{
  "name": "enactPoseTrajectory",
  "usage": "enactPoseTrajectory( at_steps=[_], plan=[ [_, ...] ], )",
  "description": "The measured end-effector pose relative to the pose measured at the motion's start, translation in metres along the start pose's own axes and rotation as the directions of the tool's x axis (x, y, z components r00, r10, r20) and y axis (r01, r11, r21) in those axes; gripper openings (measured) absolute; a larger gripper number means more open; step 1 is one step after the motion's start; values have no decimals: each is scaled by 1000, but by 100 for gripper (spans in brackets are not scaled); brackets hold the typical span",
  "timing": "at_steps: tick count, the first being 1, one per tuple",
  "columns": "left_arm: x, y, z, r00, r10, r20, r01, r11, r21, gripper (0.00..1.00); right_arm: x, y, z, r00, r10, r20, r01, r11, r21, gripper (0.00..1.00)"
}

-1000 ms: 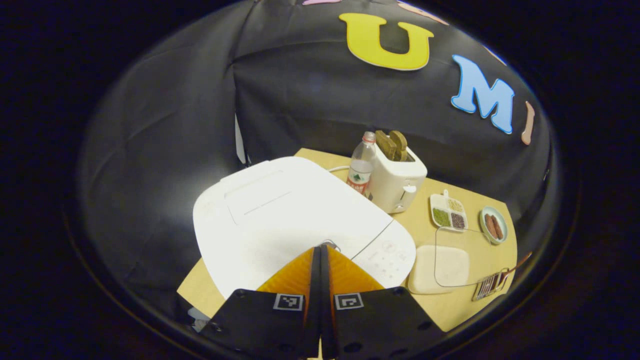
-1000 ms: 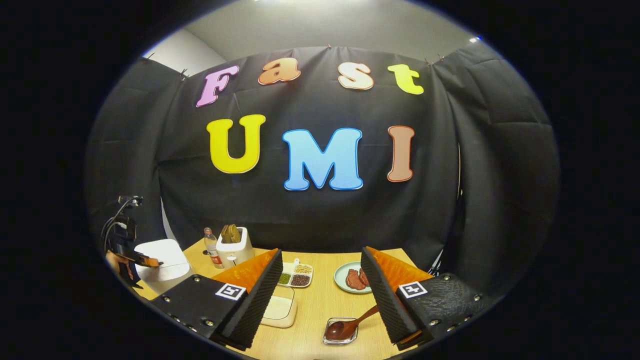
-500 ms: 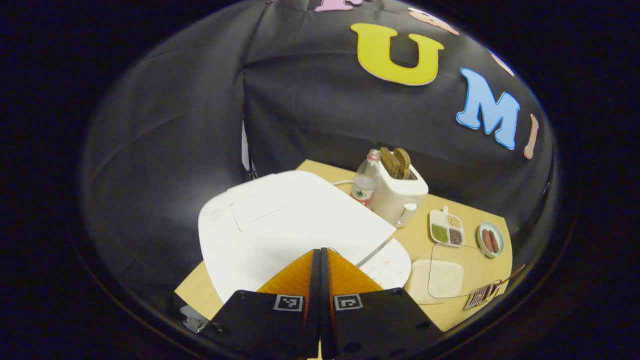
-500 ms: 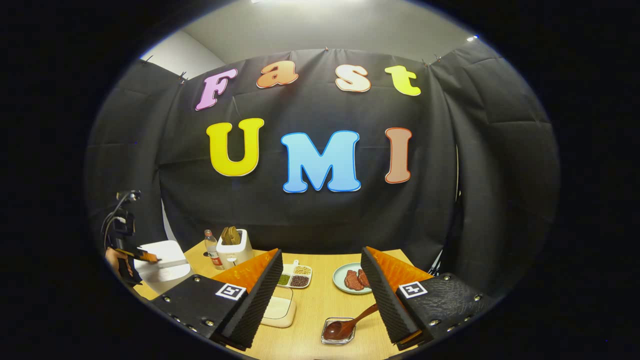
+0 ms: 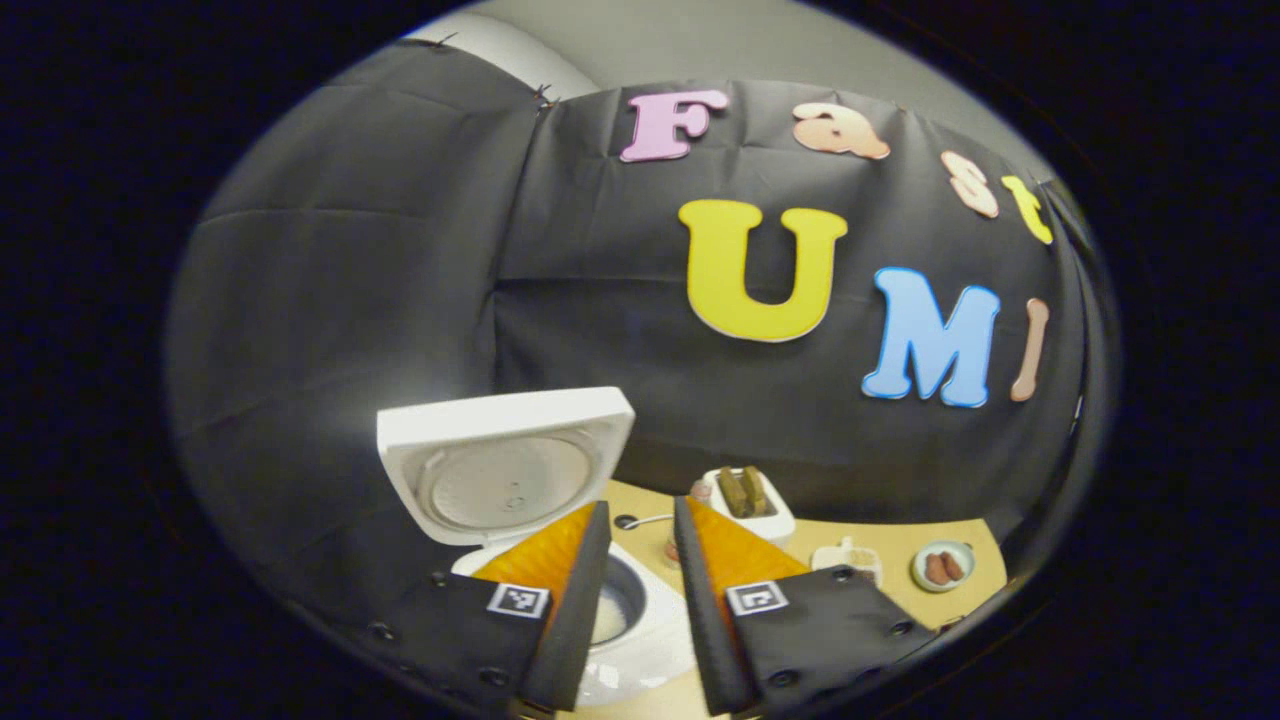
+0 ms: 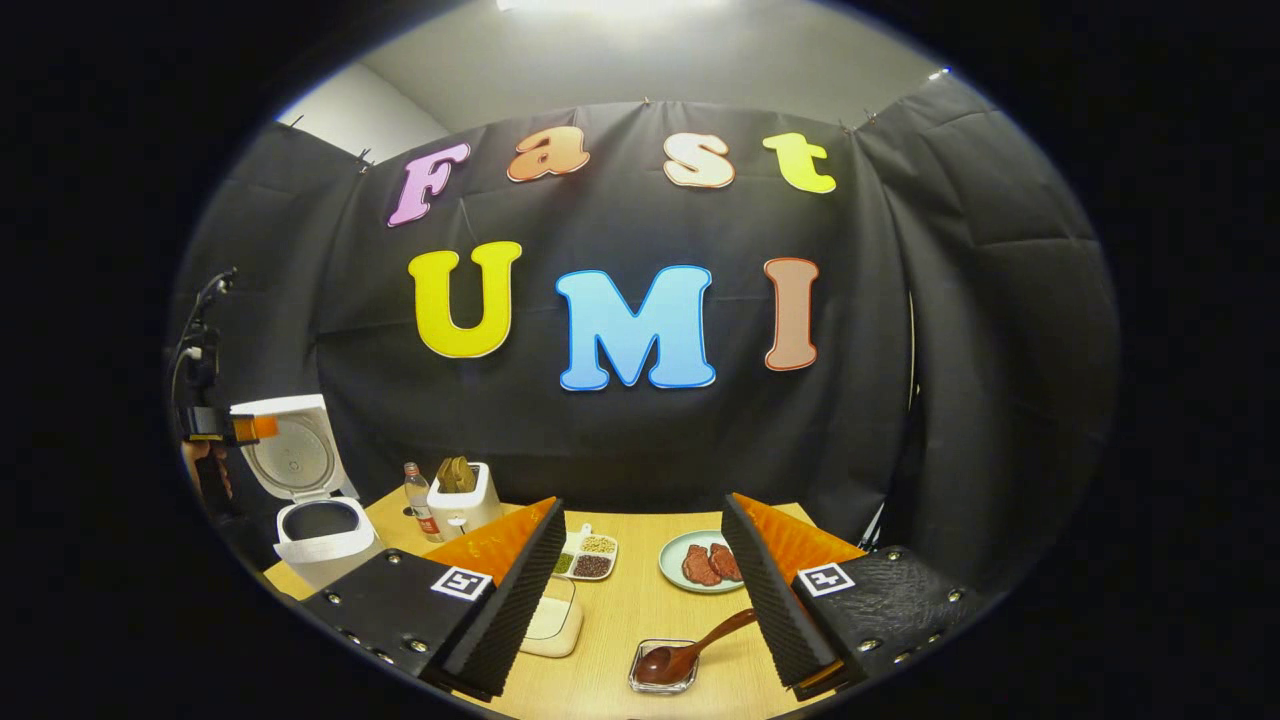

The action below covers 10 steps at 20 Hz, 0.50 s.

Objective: Close the left gripper, press the button to open the rice cooker; take a wooden spoon from the chopstick holder with the right hand, scoop a spoonful of rice and pour it into the rice cooker, then put the wooden spoon back into the chopstick holder.

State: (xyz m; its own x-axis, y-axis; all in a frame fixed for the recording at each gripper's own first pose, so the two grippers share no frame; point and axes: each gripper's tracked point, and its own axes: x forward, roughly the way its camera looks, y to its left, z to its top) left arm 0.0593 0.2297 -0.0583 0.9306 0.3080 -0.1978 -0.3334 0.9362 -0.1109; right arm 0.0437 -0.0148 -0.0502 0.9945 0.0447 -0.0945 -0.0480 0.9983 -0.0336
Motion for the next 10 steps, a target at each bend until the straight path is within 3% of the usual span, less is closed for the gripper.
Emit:
enactPoseTrajectory(
  at_steps=[2, 4, 7, 8, 9, 10],
  plan=[
    [-13, -23, 3, 997, -37, 66, 34, 999, 36, 84, 3, -11, -4, 1000, -8, -6, 8, 1000, 1, 95],
    [-29, -43, 9, 990, -48, 129, 38, 996, 86, 83, 7, -24, -11, 1000, -25, -15, 25, 1000, -3, 95],
    [-55, -80, 11, 981, -76, 177, 57, 992, 110, 89, 11, -41, -24, 998, -35, -58, 35, 999, 4, 95],
    [-61, -89, 14, 977, -80, 199, 56, 991, 120, 84, 13, -48, -28, 997, -40, -67, 41, 999, 5, 93],
    [-65, -94, 16, 972, -71, 224, 41, 990, 134, 90, 15, -53, -32, 996, -42, -76, 42, 999, 7, 95],
    [-70, -98, 18, 968, -57, 242, 20, 988, 153, 85, 17, -58, -37, 995, -43, -87, 44, 999, 6, 95]
  ],
)
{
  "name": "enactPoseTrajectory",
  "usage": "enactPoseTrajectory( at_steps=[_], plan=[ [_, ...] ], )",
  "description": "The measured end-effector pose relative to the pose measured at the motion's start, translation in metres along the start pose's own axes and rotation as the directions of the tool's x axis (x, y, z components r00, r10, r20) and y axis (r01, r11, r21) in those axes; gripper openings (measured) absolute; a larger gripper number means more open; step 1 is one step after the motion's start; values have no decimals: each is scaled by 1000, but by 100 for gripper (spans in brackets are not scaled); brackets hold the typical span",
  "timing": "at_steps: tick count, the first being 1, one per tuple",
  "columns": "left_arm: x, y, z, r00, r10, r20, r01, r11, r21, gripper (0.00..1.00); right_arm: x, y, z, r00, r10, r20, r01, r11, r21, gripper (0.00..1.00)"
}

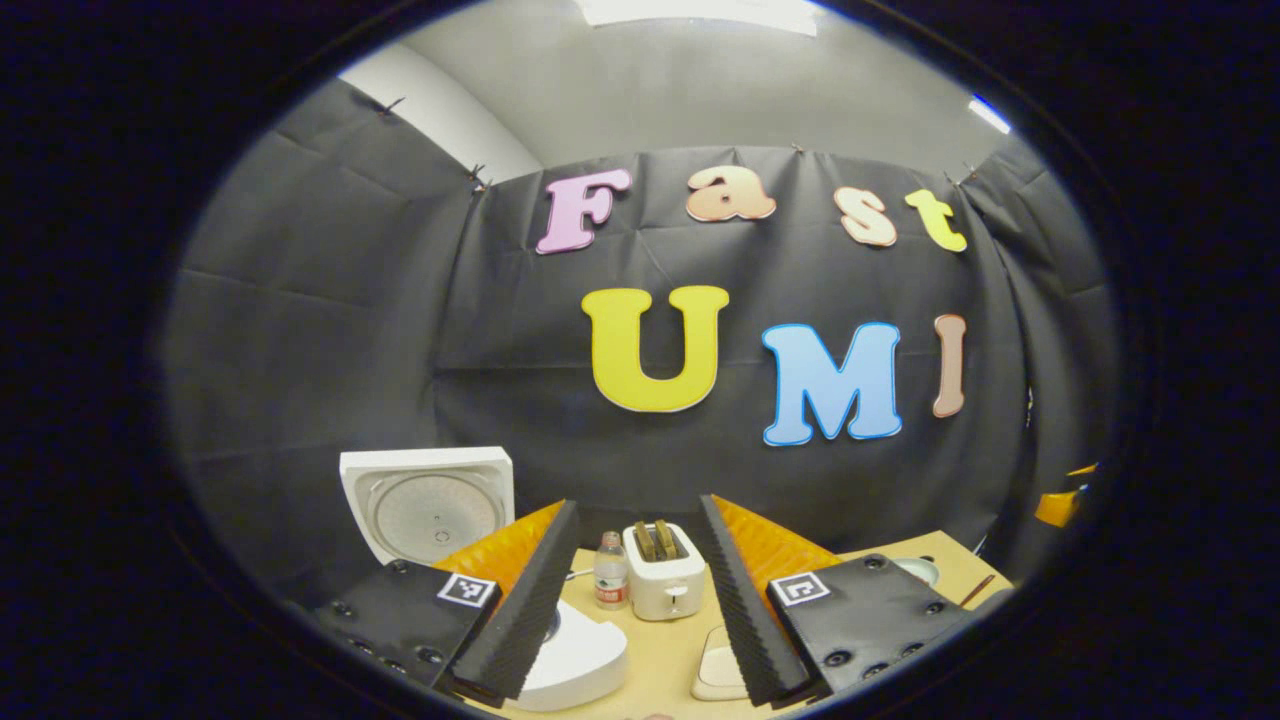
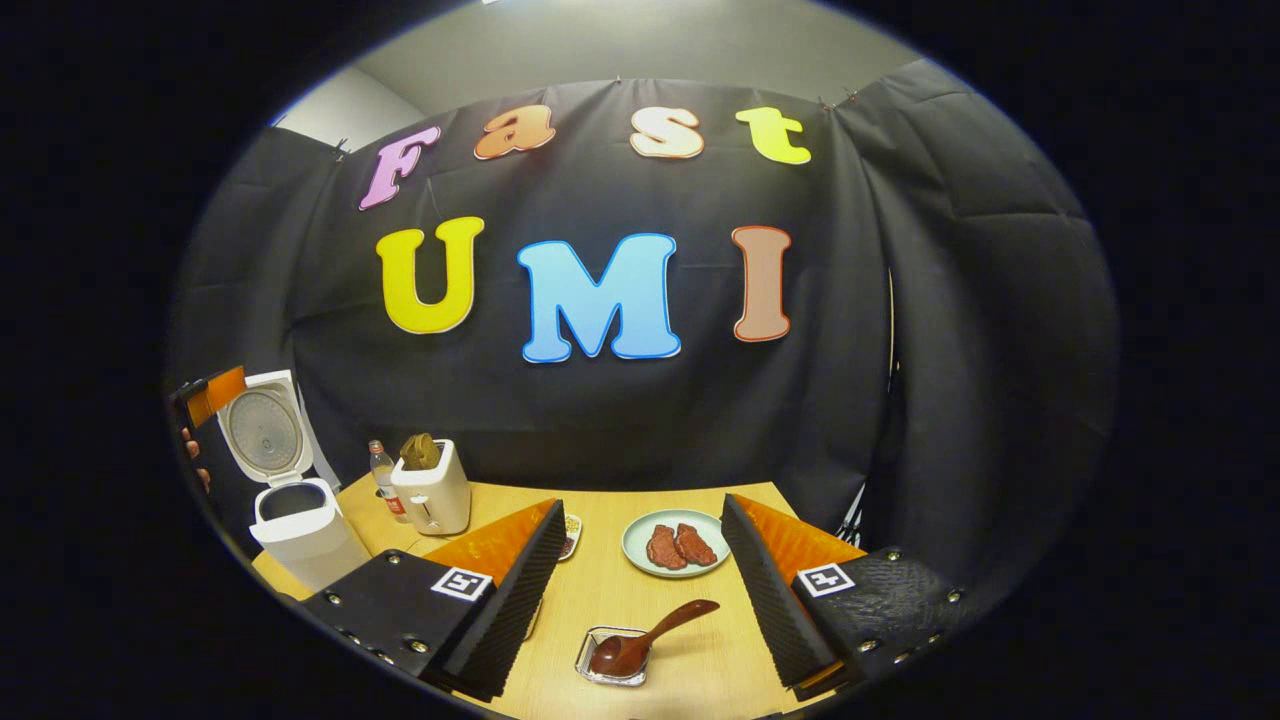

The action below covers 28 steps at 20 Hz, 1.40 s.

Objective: Close the left gripper, press the button to open the rice cooker; take a wooden spoon from the chopstick holder with the right hand, scoop a spoonful of rice and pour it into the rice cooker, then put the wooden spoon back into the chopstick holder.

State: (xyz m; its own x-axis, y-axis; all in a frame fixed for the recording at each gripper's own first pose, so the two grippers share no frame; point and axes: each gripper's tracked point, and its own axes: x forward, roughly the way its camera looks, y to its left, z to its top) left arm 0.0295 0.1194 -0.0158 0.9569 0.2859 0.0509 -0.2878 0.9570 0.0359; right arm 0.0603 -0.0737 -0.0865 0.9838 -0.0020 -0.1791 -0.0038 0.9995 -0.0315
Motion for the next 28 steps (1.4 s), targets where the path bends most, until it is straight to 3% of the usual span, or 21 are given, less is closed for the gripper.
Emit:
enactPoseTrajectory(
  at_steps=[4, 10, 14, 22, 24, 25, 26, 28],
  plan=[
    [-15, -49, -15, 997, -69, -33, 68, 998, -10, 85, 15, -17, -27, 999, 19, -46, -19, 1000, 2, 95],
    [-27, -68, -24, 996, -46, -74, 45, 999, -21, 96, 50, -35, -86, 984, 58, -169, -48, 997, 64, 95],
    [-29, -71, -29, 994, -59, -87, 60, 998, 4, 96, 71, -45, -126, 968, 40, -246, -24, 997, 67, 95],
    [-5, -70, -50, 973, -163, -161, 170, 985, 31, 96, 98, -34, -192, 930, 36, -367, 43, 978, 206, 95],
    [4, -63, -51, 972, -170, -165, 177, 984, 33, 95, 103, -28, -202, 920, 47, -390, 48, 972, 231, 85],
    [8, -61, -53, 970, -174, -168, 181, 983, 29, 95, 104, -23, -200, 921, 70, -383, 31, 967, 251, 68],
    [12, -57, -54, 969, -177, -171, 184, 983, 25, 95, 104, -24, -197, 925, 61, -374, 37, 968, 249, 68],
    [19, -52, -54, 970, -177, -168, 183, 983, 19, 95, 100, -11, -192, 927, 107, -358, -2, 960, 281, 36]
  ],
)
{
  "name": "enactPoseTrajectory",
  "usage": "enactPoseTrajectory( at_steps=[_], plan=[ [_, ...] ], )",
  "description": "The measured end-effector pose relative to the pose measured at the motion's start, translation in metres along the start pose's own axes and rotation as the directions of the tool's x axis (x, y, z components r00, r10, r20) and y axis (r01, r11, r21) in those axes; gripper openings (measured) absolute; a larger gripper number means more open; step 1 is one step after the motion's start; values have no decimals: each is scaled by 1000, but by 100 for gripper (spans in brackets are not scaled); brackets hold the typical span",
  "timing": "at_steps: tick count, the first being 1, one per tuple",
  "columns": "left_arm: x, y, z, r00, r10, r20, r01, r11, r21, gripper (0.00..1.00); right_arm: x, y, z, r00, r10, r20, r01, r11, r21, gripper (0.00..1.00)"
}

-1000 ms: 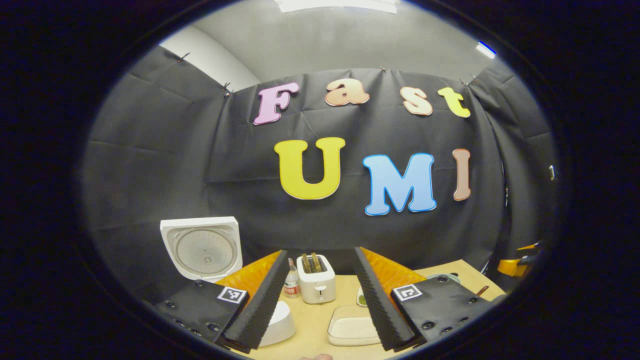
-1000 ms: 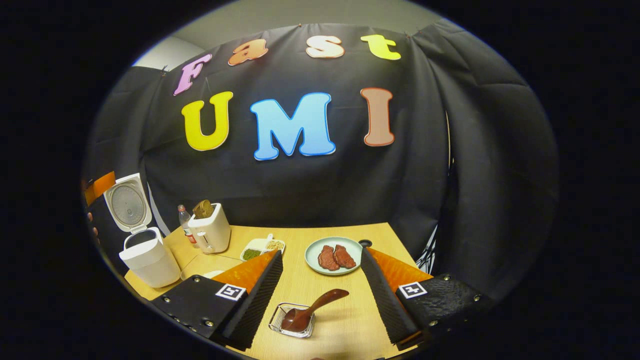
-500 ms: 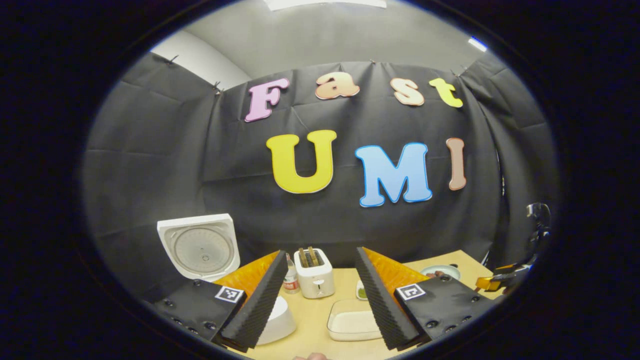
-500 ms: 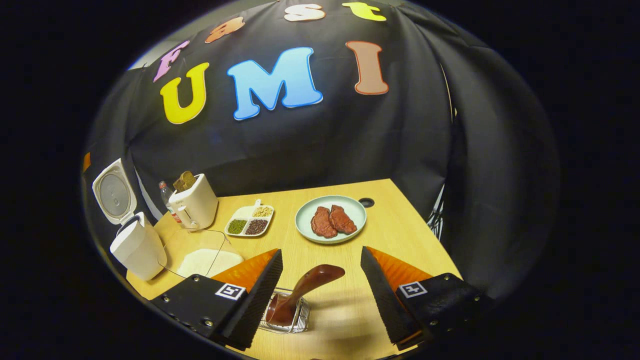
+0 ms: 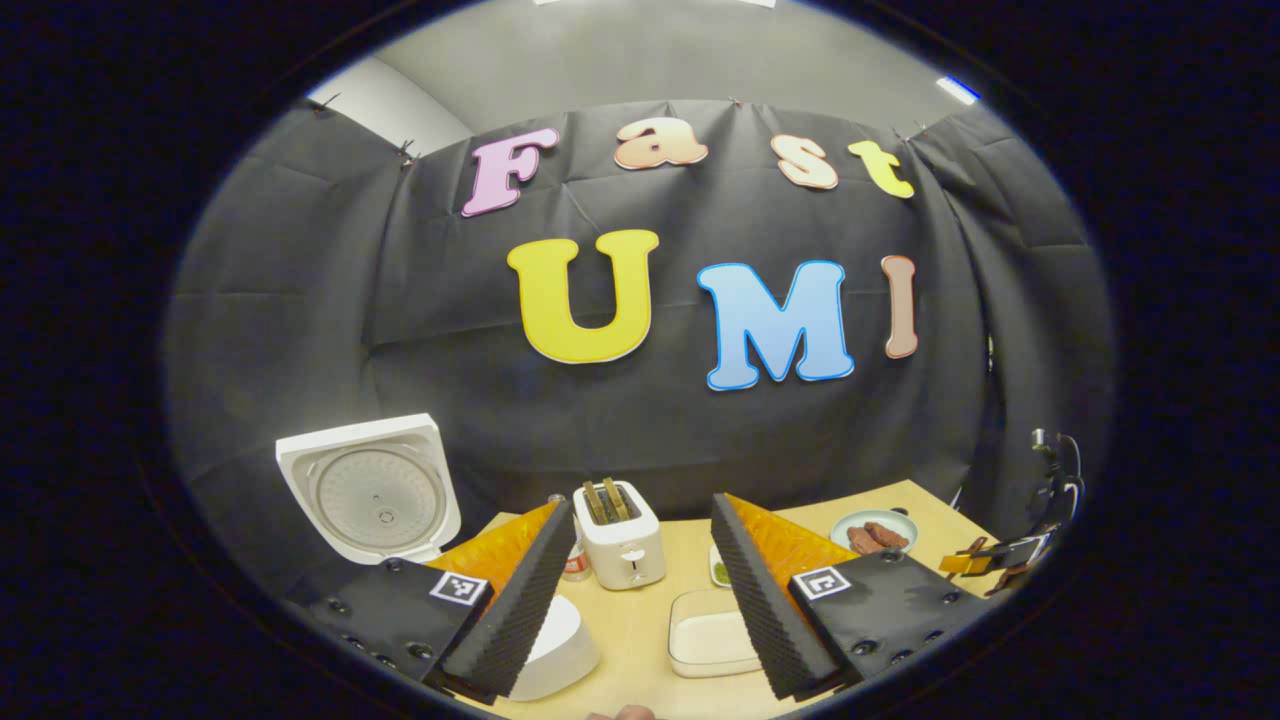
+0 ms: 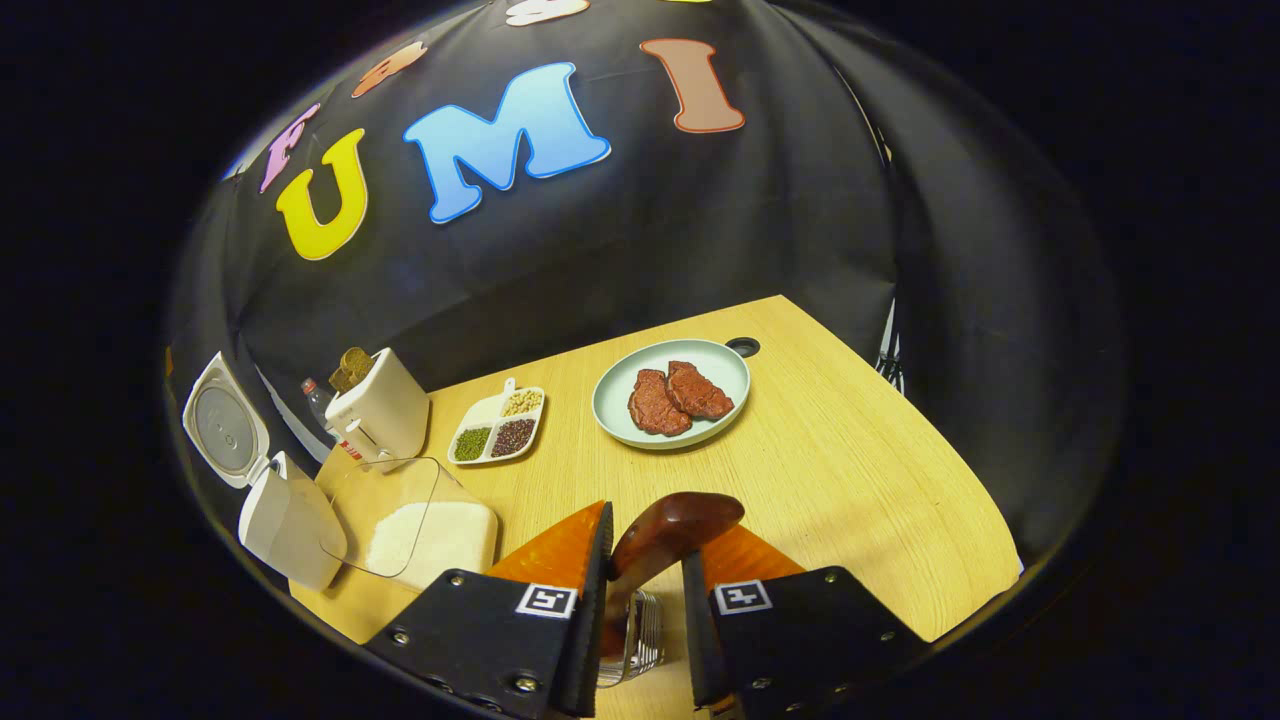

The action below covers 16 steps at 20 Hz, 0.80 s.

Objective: Close the left gripper, press the button to open the rice cooker; take a wooden spoon from the chopstick holder with the right hand, scoop a spoonful of rice and pour it into the rice cooker, then put the wooden spoon back into the chopstick holder.

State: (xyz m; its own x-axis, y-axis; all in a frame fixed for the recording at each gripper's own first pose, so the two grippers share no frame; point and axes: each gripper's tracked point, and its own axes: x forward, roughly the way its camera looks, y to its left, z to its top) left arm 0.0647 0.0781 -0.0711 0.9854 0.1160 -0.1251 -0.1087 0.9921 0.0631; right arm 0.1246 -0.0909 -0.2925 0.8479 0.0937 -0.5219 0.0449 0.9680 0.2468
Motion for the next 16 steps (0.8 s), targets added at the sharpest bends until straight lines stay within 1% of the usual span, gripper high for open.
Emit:
enactPoseTrajectory(
  at_steps=[1, 3, 4, 5, 7, 12, 16],
  plan=[
    [3, 2, 0, 1000, -1, 2, 1, 1000, -6, 95, -3, 6, 0, 1000, 14, -3, -14, 1000, 20, 27],
    [7, 4, -3, 1000, -11, 0, 11, 1000, -17, 95, -8, 11, 2, 1000, 1, -1, -1, 999, 43, 10],
    [7, 4, -4, 1000, -15, 2, 15, 1000, -19, 95, -14, 11, 3, 1000, -21, 9, 20, 999, 42, 9],
    [7, 5, -3, 1000, -19, 7, 19, 1000, -19, 95, -13, 14, 6, 999, -26, 26, 25, 999, 44, 5],
    [5, 10, 1, 1000, -23, 18, 23, 1000, -15, 95, -26, 24, 13, 999, -31, 41, 30, 999, 23, 4],
    [-1, 27, -5, 999, -39, 24, 40, 999, -12, 95, -59, 55, 58, 991, 0, 135, 2, 1000, -15, 4],
    [-7, 44, -7, 998, -47, 29, 47, 999, -20, 95, -77, 107, 90, 976, 86, 200, -76, 996, -56, 4]
  ],
)
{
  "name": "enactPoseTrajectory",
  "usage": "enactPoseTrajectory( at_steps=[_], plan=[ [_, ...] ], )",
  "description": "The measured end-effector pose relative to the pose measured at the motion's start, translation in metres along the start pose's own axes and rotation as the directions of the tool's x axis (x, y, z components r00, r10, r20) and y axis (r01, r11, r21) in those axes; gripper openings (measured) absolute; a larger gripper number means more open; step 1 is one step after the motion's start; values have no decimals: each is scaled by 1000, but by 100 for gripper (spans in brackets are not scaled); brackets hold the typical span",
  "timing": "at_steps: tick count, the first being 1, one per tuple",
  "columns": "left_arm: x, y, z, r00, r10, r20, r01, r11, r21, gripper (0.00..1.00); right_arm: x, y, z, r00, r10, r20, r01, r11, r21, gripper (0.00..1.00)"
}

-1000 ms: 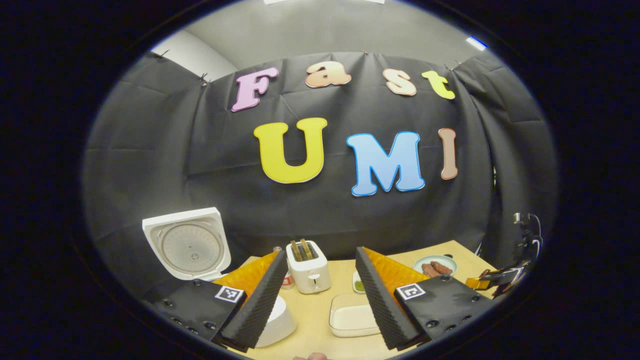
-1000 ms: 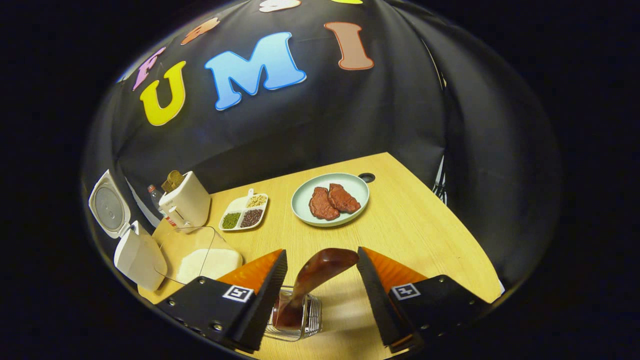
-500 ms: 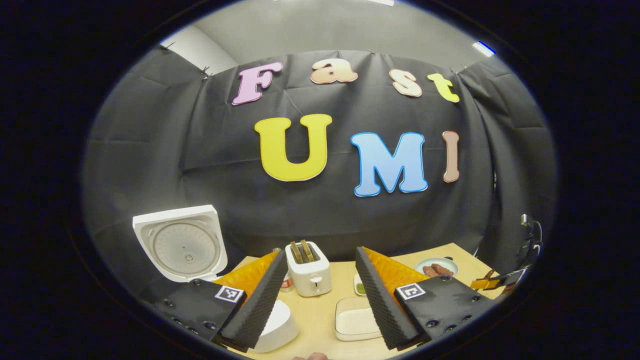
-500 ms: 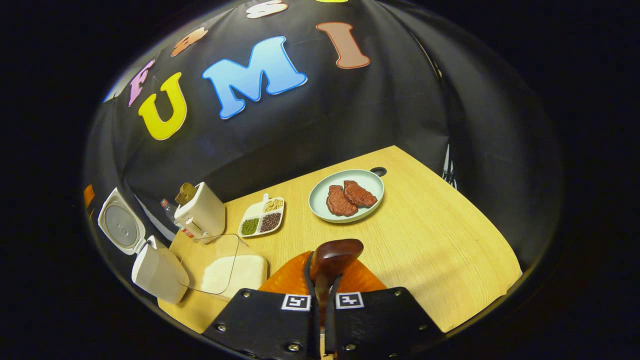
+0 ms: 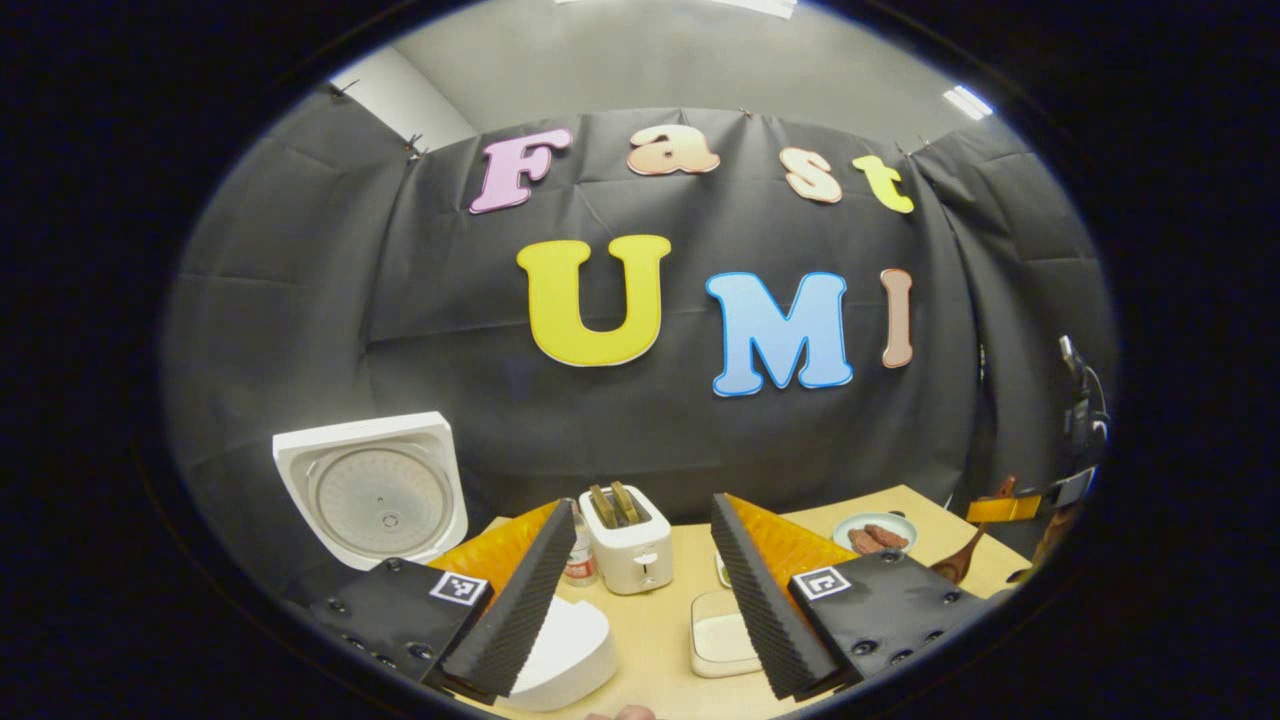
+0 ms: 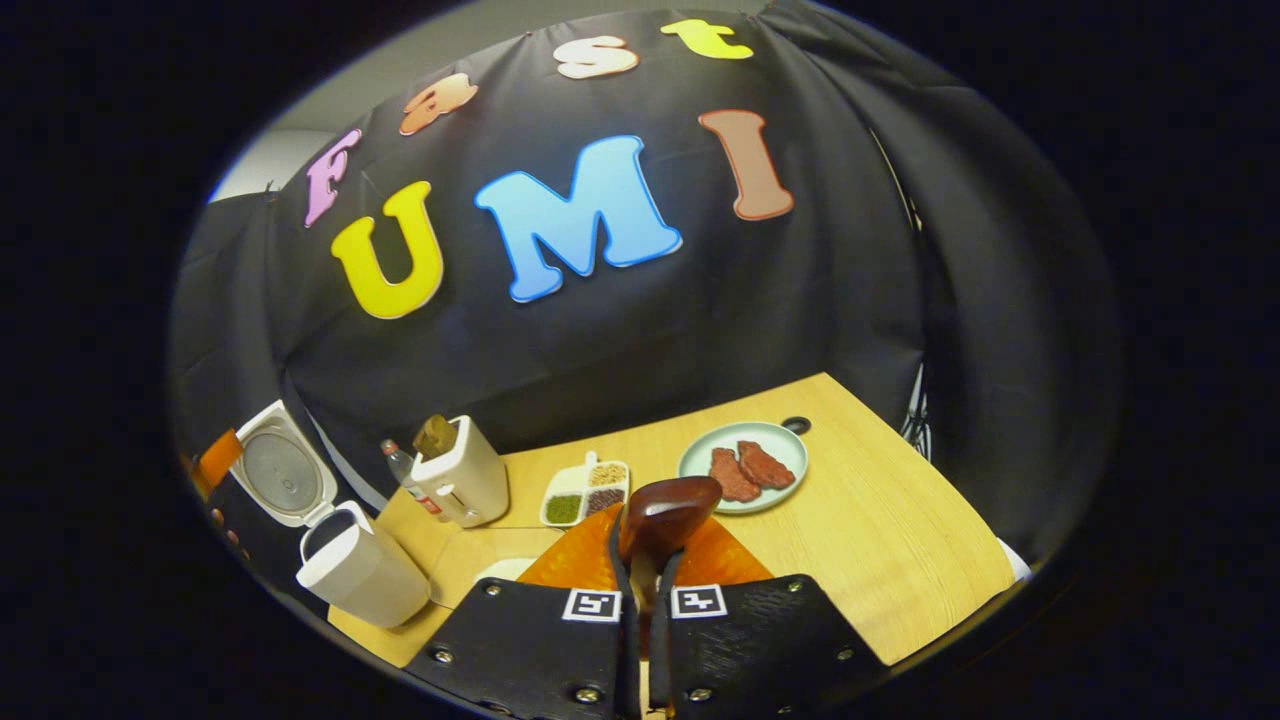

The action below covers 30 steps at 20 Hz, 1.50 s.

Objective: Close the left gripper, press the button to open the rice cooker; take a wooden spoon from the chopstick holder with the right hand, scoop a spoonful of rice and pour it into the rice cooker, then put the wooden spoon back into the chopstick holder.

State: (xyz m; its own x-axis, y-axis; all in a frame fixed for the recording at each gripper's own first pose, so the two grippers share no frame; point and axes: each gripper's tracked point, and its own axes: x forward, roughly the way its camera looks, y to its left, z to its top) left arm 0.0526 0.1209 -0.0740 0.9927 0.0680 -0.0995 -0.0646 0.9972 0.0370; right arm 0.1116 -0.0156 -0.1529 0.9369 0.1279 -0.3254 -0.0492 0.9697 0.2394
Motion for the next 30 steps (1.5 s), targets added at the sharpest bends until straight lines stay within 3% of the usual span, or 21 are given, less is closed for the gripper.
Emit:
enactPoseTrajectory(
  at_steps=[6, 11, 16, 20, 24, 26, 30],
  plan=[
    [-9, 24, -6, 1000, -19, 5, 19, 1000, 18, 95, 19, 79, 19, 994, 107, 33, -104, 992, -75, 4],
    [-17, 45, -10, 1000, -26, 1, 26, 999, 29, 96, 50, 128, -7, 990, 139, -8, -138, 973, -188, 4],
    [-17, 65, -18, 999, -35, -16, 36, 999, 27, 95, 97, 143, -66, 993, 80, -87, -107, 921, -374, 4],
    [-16, 85, -22, 999, -29, -21, 29, 998, 46, 95, 126, 144, -104, 994, 22, -109, -75, 860, -504, 4],
    [-13, 105, -35, 999, -10, -52, 13, 998, 59, 95, 139, 144, -137, 989, -12, -147, -74, 821, -566, 4],
    [-13, 114, -40, 998, 3, -67, 1, 998, 61, 95, 140, 152, -144, 987, -1, -160, -88, 834, -545, 4],
    [-11, 124, -47, 996, 24, -86, -21, 999, 39, 95, 136, 175, -164, 967, 99, -236, -171, 936, -308, 5]
  ],
)
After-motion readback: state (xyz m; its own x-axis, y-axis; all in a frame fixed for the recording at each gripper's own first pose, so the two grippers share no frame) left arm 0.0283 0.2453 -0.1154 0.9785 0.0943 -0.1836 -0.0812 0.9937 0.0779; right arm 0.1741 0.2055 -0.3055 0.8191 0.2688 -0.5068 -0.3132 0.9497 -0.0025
